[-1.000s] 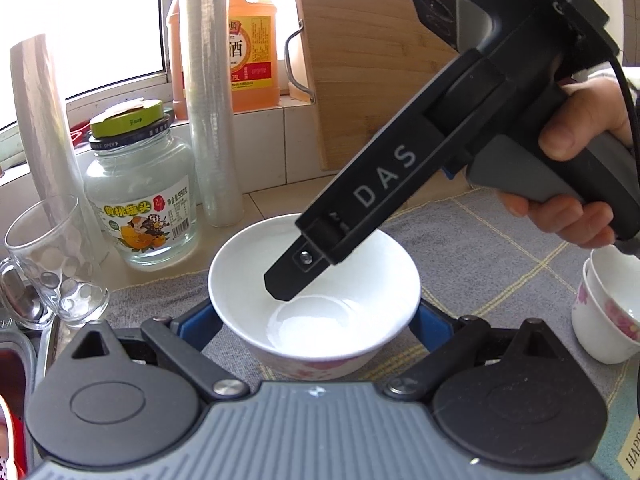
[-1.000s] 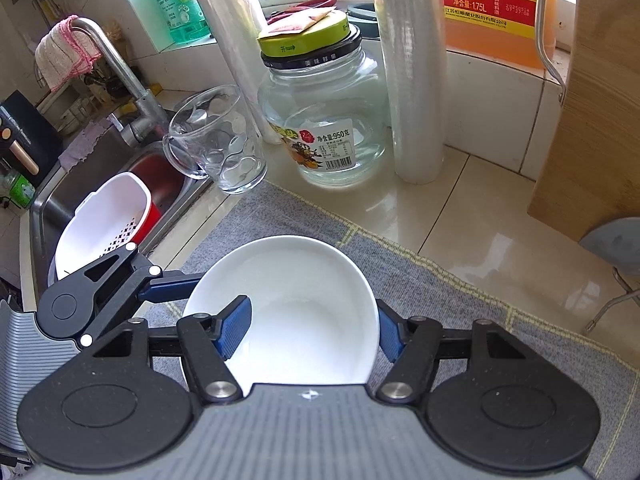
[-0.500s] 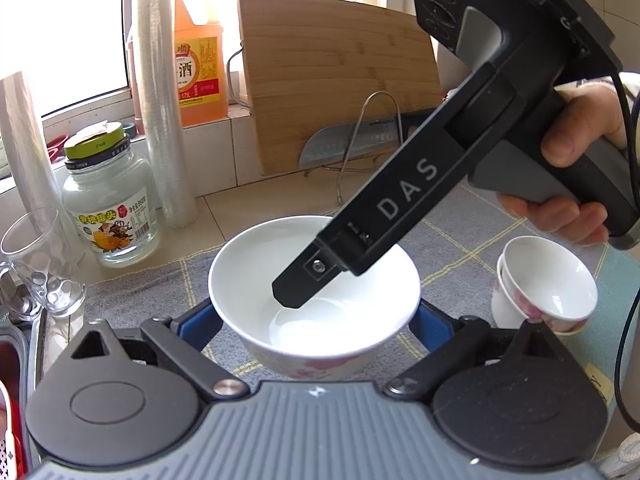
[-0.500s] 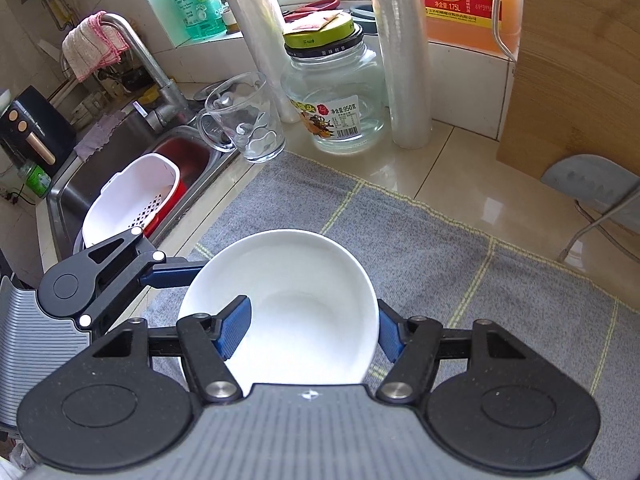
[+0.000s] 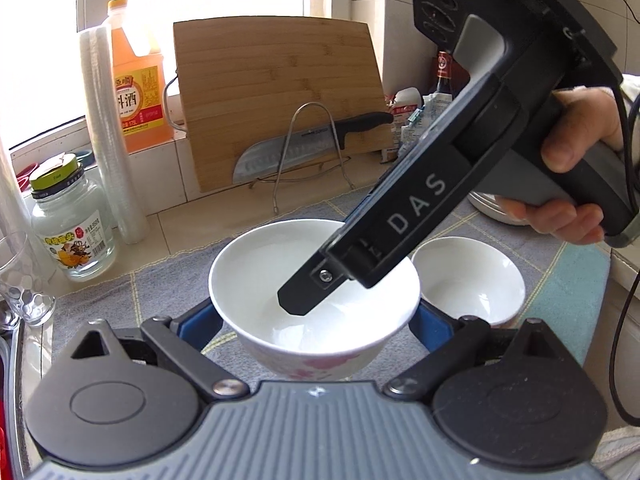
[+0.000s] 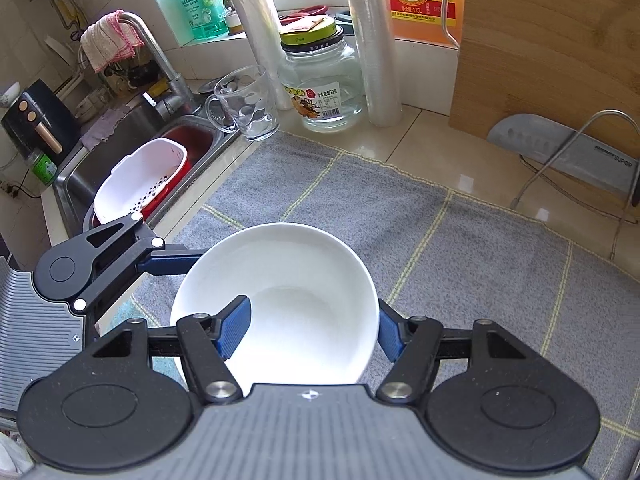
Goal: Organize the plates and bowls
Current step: 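Lift the pink-flowered bowl with both tools and carry it toward the nested bowls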
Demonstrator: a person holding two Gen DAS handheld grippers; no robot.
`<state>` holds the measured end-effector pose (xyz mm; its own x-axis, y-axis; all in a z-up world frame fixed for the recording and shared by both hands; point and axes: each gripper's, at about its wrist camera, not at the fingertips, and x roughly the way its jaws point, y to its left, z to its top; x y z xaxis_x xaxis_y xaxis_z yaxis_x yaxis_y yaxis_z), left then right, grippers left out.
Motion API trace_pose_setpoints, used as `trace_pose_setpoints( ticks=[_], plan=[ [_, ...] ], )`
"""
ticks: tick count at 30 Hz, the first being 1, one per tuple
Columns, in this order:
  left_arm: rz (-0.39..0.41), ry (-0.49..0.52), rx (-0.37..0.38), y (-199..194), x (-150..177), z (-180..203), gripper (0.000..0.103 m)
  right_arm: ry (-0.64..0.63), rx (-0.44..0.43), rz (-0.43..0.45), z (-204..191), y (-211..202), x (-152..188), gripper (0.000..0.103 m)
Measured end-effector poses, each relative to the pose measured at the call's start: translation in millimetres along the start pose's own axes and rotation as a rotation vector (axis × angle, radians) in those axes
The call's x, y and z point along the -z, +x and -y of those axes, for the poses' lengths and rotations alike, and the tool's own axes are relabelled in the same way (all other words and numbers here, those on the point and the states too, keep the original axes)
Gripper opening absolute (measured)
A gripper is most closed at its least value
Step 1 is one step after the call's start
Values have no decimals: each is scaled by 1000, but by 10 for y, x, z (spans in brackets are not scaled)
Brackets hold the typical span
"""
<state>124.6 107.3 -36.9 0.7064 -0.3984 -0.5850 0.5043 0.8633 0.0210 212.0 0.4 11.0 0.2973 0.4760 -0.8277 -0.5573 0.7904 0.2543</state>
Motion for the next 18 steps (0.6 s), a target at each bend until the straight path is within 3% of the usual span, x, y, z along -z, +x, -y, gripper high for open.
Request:
trace_pose_setpoints(
  ticks=[18],
  plan=[
    [14,76,84,80,-157,634,98,72,60,52,280,-597,548,71]
  ],
)
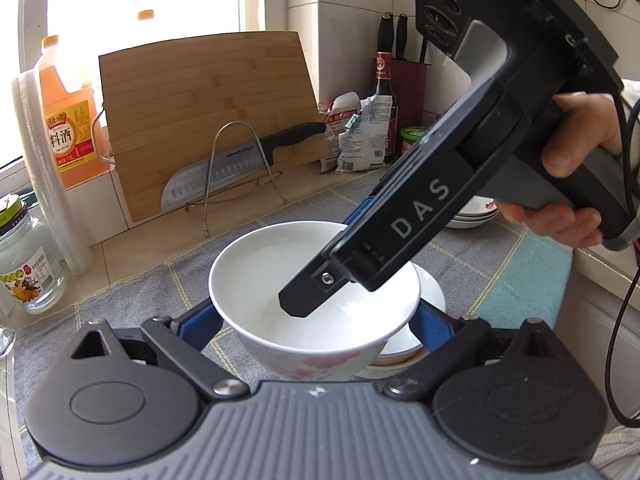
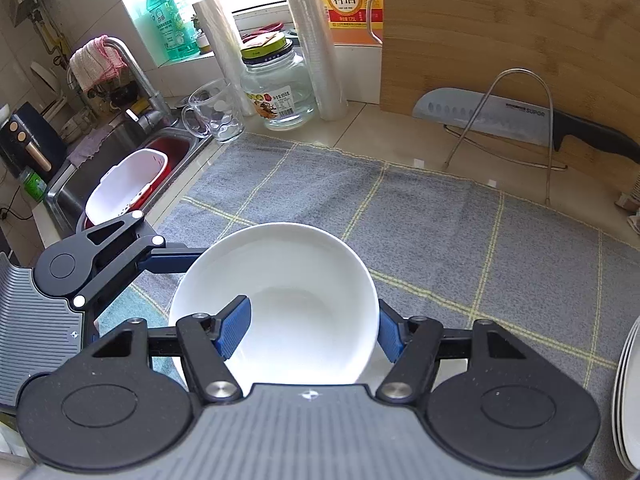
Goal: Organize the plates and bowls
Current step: 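Lift the pink-flowered bowl with both tools and carry it toward the nested bowls, then lower the pink-flowered bowl into the nested bowls with both tools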
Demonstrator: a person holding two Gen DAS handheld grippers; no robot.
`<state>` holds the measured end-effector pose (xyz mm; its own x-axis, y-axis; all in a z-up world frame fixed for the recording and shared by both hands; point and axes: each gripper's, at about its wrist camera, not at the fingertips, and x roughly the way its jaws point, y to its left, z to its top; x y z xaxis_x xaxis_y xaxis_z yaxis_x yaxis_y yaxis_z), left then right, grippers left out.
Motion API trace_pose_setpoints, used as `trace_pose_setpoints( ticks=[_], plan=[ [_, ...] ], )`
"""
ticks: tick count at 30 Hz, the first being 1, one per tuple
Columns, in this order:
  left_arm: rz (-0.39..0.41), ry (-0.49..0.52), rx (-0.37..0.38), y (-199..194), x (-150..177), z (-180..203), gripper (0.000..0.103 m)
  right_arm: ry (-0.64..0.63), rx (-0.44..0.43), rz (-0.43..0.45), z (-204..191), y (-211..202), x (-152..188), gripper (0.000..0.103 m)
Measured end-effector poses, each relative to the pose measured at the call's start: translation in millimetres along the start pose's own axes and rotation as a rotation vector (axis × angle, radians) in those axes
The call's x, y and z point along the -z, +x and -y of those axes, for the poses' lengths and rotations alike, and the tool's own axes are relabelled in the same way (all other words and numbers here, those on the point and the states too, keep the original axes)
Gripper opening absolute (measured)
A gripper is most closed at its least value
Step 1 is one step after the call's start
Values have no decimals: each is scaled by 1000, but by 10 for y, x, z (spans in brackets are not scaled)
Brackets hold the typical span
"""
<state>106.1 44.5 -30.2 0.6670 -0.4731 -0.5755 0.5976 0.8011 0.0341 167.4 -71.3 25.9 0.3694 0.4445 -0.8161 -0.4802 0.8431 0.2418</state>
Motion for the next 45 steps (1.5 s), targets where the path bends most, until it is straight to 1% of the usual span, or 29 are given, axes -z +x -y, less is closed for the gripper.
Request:
trace_pose_setpoints(
  ticks=[10,18,25,45],
  plan=[
    [6,40,62,179,-105,240,98,61,55,17,246,-206,209,71],
    [-14,45,100,335,-101,344,98,102,75,12,411,-227,335,71],
    [-34,40,104,427,-81,349,98,116,74,9,487,-192,365,72],
    [-79,9,126,599,-48,253,98,134,66,-15,537,-59,361,72]
  ],
)
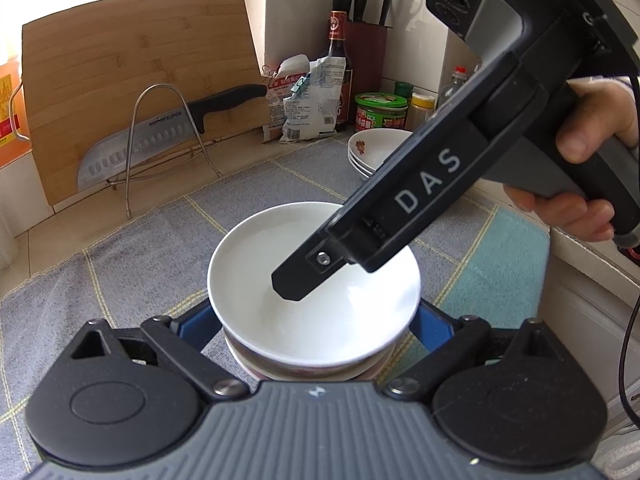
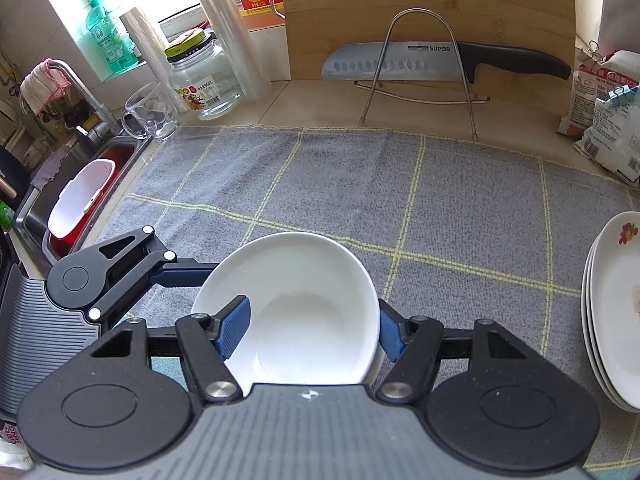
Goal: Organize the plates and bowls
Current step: 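Lower the pink-flowered bowl into the nested bowls with both tools, then open both tools and move them to opposite sides of the bowl stack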
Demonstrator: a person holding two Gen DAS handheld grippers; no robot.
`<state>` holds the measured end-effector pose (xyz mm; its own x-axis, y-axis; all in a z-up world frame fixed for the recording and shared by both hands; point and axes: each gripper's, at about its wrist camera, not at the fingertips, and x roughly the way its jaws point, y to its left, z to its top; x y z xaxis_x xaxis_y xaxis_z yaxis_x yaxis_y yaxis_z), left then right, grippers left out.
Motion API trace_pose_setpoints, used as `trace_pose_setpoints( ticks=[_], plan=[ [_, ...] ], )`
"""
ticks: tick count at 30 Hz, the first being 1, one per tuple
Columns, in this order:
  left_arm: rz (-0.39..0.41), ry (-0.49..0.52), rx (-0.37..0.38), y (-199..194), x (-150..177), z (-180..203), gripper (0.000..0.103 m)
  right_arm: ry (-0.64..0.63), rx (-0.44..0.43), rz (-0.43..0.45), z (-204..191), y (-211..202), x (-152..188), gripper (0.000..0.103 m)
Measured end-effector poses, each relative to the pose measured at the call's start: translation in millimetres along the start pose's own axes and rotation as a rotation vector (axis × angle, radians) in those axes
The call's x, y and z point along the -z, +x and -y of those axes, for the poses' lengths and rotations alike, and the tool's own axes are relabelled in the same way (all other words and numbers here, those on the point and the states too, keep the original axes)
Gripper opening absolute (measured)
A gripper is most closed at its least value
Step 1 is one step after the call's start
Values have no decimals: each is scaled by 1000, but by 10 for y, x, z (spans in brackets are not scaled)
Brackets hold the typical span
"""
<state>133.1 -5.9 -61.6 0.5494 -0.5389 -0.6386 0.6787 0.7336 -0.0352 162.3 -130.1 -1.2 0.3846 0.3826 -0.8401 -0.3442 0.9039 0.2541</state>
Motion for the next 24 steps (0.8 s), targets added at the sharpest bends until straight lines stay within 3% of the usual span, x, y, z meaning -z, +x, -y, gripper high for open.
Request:
trace_pose_setpoints(
  ticks=[13,19,22,24],
  plan=[
    [-4,14,-6,51,28,-9,98,-15,1,2,-33,37,1,77],
    [-9,4,0,54,47,-14,99,-40,0,6,-92,44,29,86],
    [-2,-8,11,20,48,-36,100,-57,30,26,-115,9,52,101],
    [4,-16,15,-4,50,-54,100,-62,29,35,-106,-23,60,102]
  ],
)
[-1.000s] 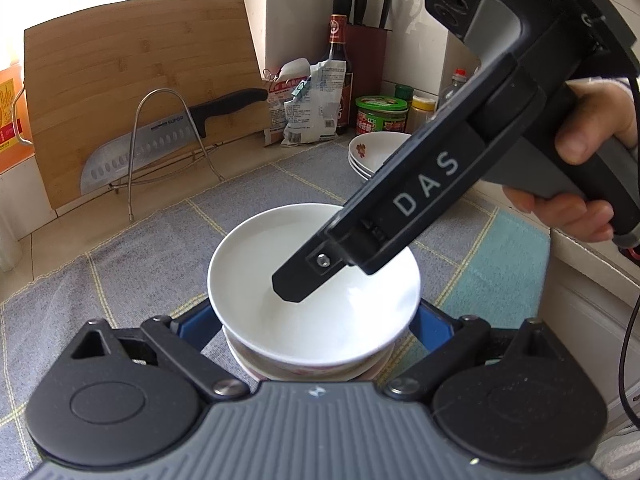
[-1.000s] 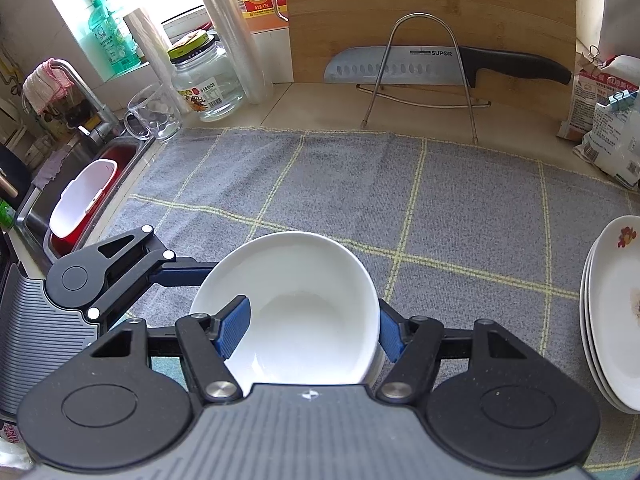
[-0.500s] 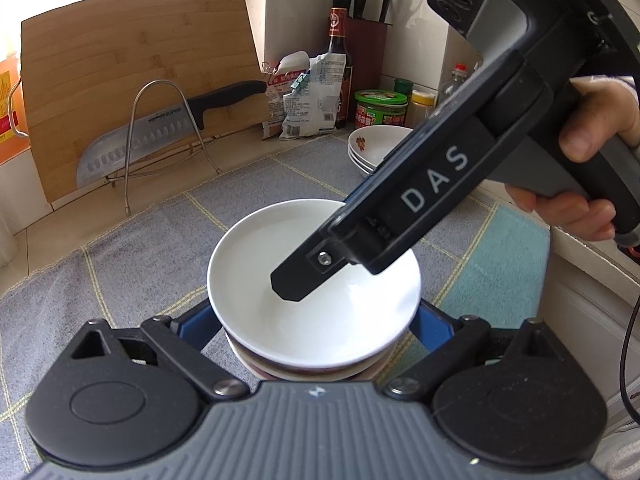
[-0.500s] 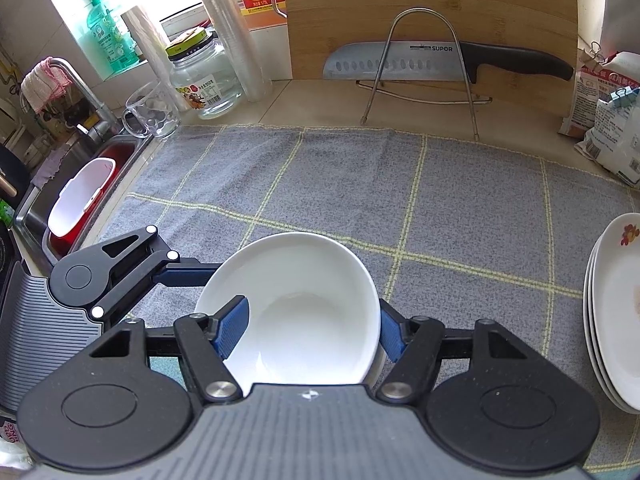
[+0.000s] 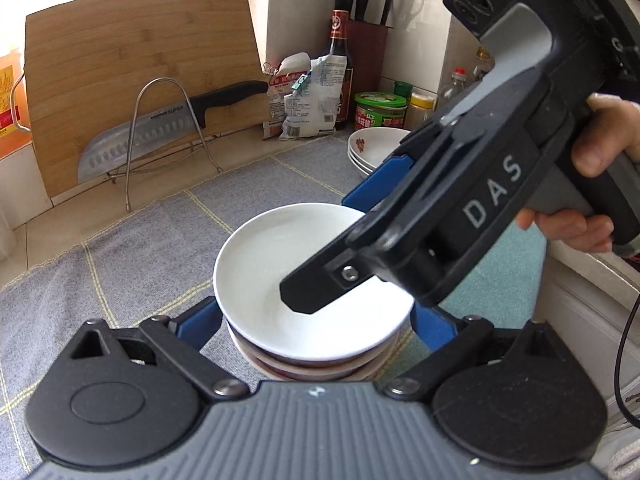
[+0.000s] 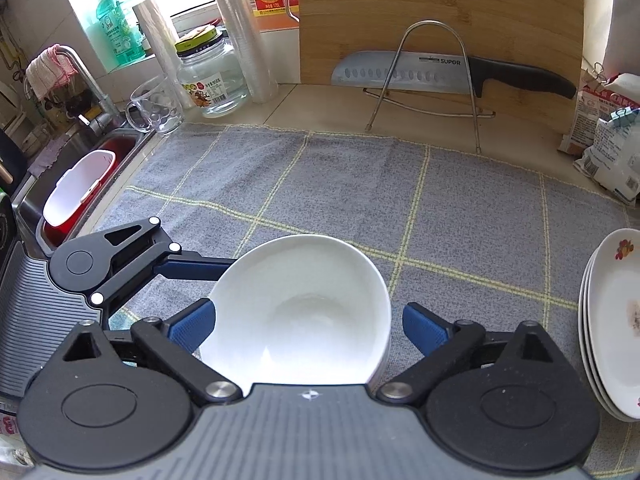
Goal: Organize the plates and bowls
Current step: 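Open both tools and move them to opposite sides of the bowl stack, then close both tools on opposite sides of the three-bowl stack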
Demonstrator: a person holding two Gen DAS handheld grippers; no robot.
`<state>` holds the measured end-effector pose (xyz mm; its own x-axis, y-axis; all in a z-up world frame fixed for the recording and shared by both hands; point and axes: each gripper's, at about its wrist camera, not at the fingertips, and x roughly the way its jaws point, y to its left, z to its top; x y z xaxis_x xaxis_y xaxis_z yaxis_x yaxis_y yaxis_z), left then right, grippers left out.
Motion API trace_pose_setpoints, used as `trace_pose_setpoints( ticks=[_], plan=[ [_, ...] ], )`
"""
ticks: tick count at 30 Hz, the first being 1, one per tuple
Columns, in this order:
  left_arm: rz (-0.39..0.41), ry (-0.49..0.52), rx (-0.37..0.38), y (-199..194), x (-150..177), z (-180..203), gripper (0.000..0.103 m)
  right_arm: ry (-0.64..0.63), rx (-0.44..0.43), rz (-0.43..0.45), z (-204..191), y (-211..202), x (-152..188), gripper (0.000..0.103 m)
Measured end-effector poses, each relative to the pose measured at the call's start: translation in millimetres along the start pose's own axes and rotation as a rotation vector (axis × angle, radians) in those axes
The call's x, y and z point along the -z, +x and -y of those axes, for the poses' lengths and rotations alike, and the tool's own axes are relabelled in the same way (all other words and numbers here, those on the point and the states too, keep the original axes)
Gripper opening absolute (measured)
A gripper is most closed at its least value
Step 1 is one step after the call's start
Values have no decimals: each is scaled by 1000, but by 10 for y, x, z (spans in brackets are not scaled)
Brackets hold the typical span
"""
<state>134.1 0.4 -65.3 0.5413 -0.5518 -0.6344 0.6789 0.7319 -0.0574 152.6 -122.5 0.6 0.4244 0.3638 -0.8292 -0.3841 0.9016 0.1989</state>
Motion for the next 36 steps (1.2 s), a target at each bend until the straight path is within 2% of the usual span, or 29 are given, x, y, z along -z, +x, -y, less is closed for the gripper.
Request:
trace_pose_setpoints(
  ticks=[9,14,18,23,28,36],
  plan=[
    [-4,51,12,-179,89,37,101,13,-8,47,59,-182,202,102],
    [-60,45,16,-158,227,28,101,-18,-11,54,35,-253,399,103],
    [-114,30,7,-79,350,10,101,-54,-20,21,13,-212,578,103],
    [-158,9,-28,26,414,-3,101,-112,15,-22,57,-55,778,103],
    [-186,-81,-59,181,429,-72,101,-159,67,-48,201,161,913,103],
    [-241,-57,-143,404,398,-78,101,-238,56,-56,270,361,954,103]
  ],
)
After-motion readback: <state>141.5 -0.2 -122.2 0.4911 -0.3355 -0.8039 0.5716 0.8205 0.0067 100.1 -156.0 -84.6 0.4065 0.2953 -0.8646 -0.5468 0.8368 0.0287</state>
